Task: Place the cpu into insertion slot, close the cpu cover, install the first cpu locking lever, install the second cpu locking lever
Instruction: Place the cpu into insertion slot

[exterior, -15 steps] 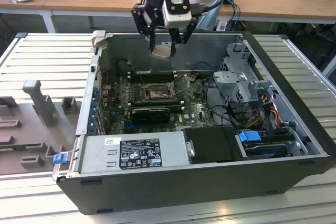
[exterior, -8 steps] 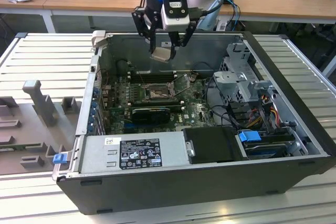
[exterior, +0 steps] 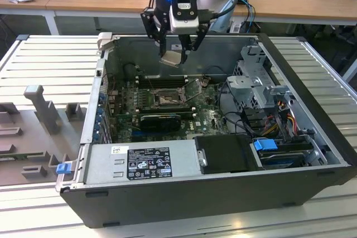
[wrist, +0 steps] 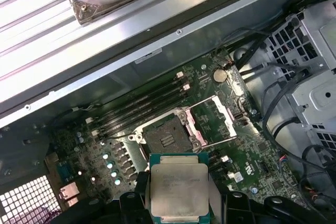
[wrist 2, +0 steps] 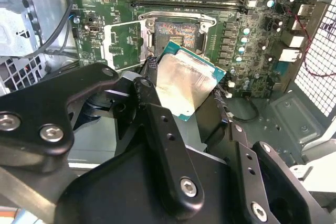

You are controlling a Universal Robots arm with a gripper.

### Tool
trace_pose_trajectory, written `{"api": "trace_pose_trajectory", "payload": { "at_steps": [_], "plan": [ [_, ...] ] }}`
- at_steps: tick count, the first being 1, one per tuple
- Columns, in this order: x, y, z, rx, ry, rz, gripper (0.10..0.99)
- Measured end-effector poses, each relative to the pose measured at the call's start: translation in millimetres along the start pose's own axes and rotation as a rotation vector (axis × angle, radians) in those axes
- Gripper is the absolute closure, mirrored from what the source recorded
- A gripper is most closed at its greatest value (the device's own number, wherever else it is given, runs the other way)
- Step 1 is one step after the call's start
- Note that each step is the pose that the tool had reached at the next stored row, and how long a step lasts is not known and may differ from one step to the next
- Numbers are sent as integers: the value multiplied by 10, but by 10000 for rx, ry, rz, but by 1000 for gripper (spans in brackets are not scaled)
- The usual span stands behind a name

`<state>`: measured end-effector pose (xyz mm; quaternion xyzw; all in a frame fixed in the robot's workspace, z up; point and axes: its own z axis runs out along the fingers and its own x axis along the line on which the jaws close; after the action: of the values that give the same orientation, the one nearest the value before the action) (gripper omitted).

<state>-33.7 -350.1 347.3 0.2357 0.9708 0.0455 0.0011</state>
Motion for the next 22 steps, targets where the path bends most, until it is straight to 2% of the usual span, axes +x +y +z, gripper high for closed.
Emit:
{"api": "trace_pose_trajectory", "payload": {
  "at_steps": [22],
  "plan": [
    [0, -2, 23, -19, -84, 939, 553]
  ]
}}
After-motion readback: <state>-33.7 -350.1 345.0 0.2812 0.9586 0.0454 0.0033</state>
